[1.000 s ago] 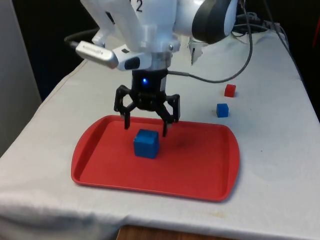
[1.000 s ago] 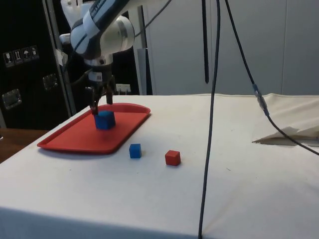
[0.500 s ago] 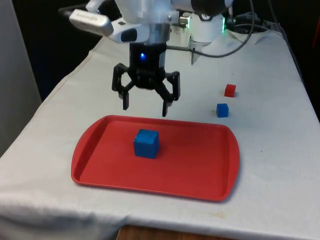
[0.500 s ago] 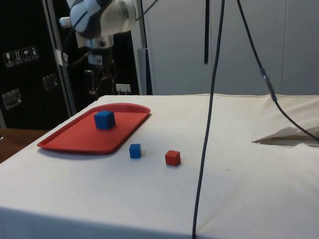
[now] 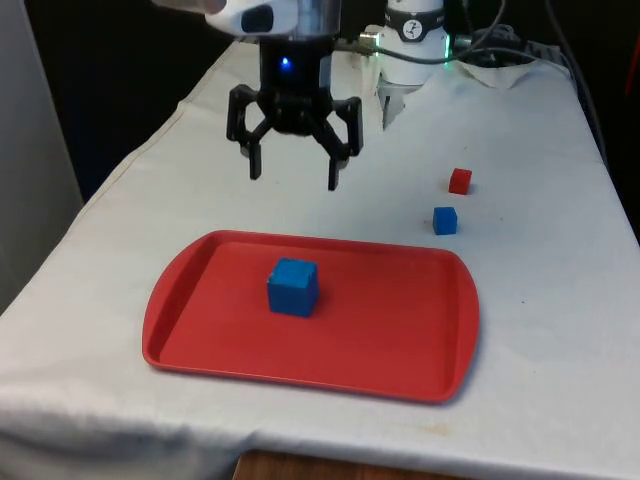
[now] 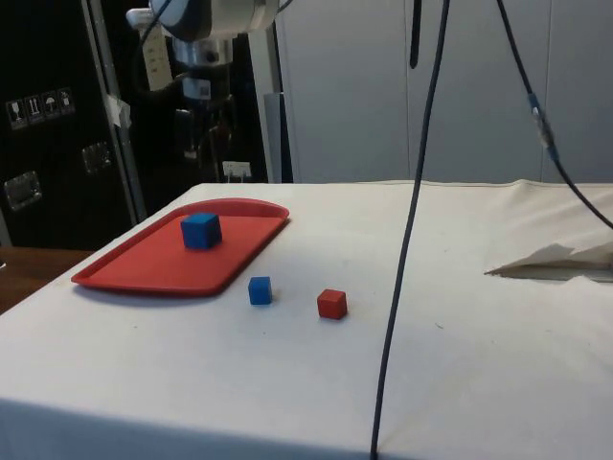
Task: Pick up the largest block and place it onto the tray.
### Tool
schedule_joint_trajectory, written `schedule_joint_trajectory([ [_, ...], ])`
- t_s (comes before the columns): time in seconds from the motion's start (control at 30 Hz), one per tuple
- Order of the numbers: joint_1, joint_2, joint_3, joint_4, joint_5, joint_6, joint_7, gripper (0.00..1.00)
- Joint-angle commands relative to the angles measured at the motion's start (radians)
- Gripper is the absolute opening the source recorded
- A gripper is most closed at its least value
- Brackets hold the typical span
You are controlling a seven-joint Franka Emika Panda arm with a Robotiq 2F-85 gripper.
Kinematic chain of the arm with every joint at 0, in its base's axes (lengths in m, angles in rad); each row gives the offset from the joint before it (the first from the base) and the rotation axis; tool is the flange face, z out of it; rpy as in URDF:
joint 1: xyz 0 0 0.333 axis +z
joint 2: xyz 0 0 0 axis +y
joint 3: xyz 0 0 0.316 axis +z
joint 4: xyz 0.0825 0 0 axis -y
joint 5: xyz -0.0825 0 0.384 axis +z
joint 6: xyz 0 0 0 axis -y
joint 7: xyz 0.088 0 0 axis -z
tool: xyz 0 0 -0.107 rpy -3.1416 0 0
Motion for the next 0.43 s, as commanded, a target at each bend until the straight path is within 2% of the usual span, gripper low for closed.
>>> schedule_joint_trajectory([
  [0.0, 0.014, -0.018, -0.010, -0.028, -0.009, 0.014, 0.004, 1.00],
  [0.03, 0.016, -0.027, -0.011, -0.037, -0.012, 0.015, 0.004, 1.00],
  [0.07, 0.003, -0.016, 0.000, -0.017, -0.005, 0.002, 0.000, 1.00],
  [0.1, 0.018, -0.036, -0.011, -0.046, -0.016, 0.015, 0.004, 1.00],
  [0.27, 0.024, -0.083, -0.012, -0.089, -0.036, 0.017, 0.006, 1.00],
  [0.37, 0.023, -0.097, -0.010, -0.099, -0.042, 0.015, 0.009, 1.00],
  [0.4, 0.011, -0.094, 0.000, -0.090, -0.035, 0.005, 0.000, 1.00],
])
